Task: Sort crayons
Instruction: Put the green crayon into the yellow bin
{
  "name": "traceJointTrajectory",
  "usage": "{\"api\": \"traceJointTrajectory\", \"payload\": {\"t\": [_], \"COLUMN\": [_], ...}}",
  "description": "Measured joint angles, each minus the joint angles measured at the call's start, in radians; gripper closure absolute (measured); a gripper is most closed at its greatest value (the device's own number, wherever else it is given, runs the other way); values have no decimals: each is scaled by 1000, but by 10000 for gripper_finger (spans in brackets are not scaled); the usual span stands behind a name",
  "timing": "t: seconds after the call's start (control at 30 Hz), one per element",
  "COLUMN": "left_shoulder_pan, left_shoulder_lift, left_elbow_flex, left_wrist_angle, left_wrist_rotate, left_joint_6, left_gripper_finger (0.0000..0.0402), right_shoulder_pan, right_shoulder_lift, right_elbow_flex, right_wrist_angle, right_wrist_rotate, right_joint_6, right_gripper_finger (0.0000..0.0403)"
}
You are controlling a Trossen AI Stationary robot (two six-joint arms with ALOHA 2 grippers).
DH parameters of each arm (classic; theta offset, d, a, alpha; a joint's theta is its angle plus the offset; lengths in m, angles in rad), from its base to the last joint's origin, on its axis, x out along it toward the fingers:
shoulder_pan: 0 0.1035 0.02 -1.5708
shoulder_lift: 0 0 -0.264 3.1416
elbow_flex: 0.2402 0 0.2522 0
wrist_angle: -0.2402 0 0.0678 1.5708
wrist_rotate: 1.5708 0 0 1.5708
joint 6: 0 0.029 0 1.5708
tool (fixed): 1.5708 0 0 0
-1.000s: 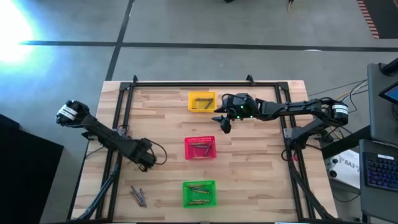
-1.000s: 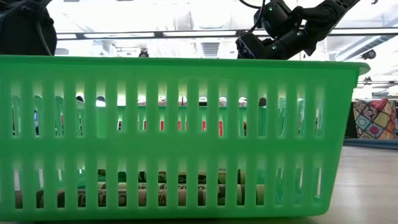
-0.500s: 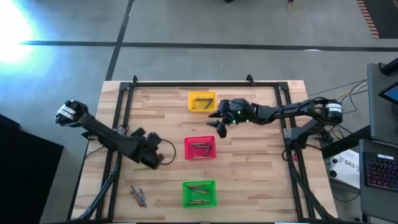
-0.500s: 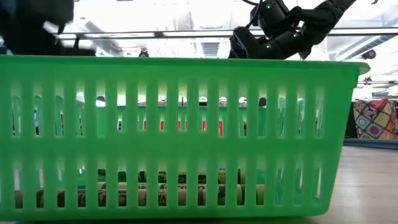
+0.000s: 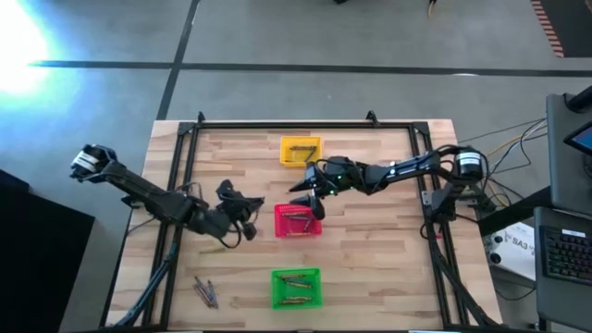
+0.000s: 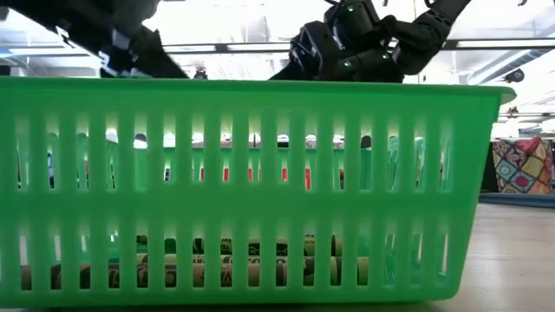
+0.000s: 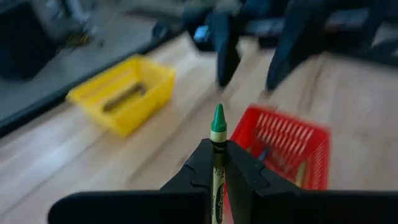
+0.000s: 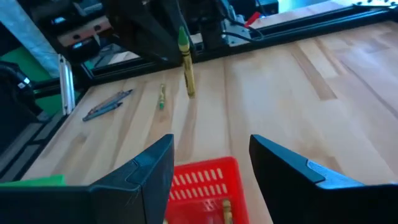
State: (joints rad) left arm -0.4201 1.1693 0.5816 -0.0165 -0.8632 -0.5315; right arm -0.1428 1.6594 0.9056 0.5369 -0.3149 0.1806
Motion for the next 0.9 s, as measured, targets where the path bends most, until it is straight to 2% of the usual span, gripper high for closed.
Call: {"api": "traceJointTrajectory", "payload": {"t": [0.2,0.3,0.4,0.73,0.83,0.9], "left_shoulder_pan": [57,91,107,121,121,121], "left_shoulder_lift": [-28,-16,11,110,129,145], "left_elbow_flex": [-170,-240,-291,-304,-287,-275], "left_wrist_angle": [565,794,938,1023,1029,1030], "left_wrist_rotate": [83,165,211,221,224,226], "left_joint_6": [243,275,287,288,288,288], "left_gripper_finger": [401,401,401,401,401,400], "right_shoulder_pan": [26,39,45,81,84,84], "right_shoulder_lift": [56,80,104,212,226,222], "right_elbow_flex": [68,103,141,266,290,296], "right_wrist_angle": [0,1,3,-9,-44,-83], "right_wrist_rotate": [0,0,0,-5,0,2], "right_joint_6": [-17,-24,-24,-16,-1,-3], "right_gripper_finger": [204,204,204,207,231,265]}}
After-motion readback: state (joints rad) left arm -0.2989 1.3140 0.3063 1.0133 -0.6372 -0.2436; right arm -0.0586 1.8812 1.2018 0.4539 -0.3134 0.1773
